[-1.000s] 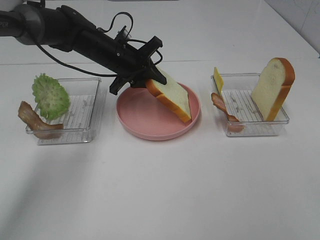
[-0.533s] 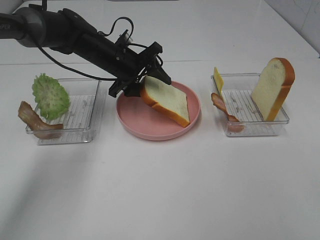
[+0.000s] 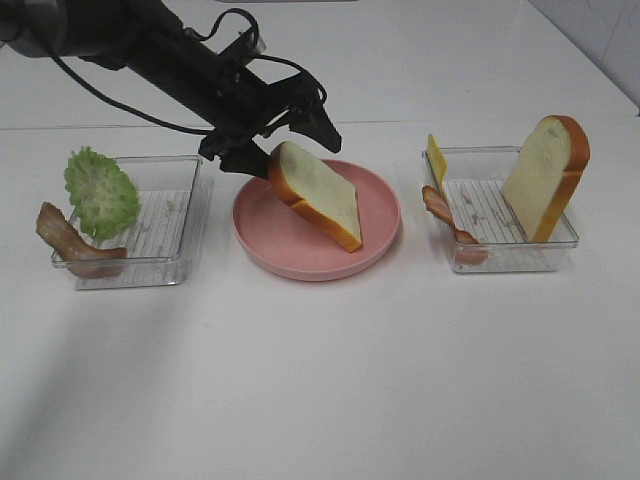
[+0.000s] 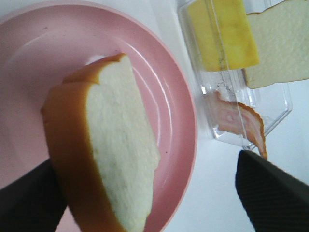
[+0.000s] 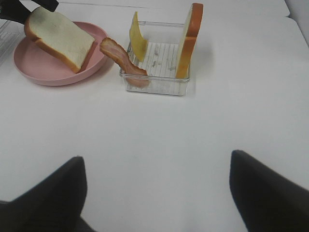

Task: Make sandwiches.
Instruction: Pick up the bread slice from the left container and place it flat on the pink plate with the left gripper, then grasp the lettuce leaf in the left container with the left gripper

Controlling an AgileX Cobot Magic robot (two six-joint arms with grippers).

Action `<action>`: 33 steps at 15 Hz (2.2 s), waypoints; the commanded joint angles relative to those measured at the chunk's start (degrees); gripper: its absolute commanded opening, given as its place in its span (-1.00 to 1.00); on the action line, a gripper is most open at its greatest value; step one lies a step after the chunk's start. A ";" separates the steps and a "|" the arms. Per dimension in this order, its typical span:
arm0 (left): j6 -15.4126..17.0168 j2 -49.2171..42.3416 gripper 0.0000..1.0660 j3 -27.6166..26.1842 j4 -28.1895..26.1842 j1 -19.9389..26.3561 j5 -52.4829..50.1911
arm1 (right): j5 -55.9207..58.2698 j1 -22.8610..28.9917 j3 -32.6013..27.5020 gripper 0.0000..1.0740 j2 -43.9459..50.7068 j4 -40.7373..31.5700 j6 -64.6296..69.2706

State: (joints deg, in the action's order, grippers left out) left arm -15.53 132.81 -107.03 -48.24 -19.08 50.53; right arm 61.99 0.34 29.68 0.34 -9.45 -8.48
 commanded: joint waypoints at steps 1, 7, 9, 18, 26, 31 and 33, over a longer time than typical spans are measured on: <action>3.72 -3.27 0.62 -0.29 7.73 -0.11 0.57 | -0.17 -0.34 -0.06 0.42 0.40 -0.11 0.40; 14.04 -9.34 0.62 -0.86 26.01 -0.11 2.64 | -0.17 -0.34 -0.06 0.42 0.40 -0.17 0.40; 19.14 -11.92 0.62 -0.92 33.29 -0.06 5.67 | -0.17 -0.34 -0.06 0.42 0.40 -0.17 0.40; 29.51 -14.32 0.56 -0.92 45.89 9.28 17.53 | -0.17 -0.34 -0.06 0.42 0.40 -0.17 0.40; 28.42 -10.20 0.44 -0.80 49.39 13.01 12.78 | -0.17 -0.34 -0.06 0.42 0.40 -0.17 0.40; 28.59 -5.44 0.41 -0.80 49.33 13.01 13.01 | -0.17 -0.34 -0.06 0.42 0.40 -0.17 0.40; 28.71 -4.18 0.30 -0.80 49.73 13.01 11.57 | -0.17 -0.34 -0.06 0.42 0.40 -0.17 0.40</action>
State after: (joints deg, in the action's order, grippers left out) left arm 13.01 128.40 -107.83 0.97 -5.96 62.57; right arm 61.99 0.34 29.68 0.34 -9.74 -8.48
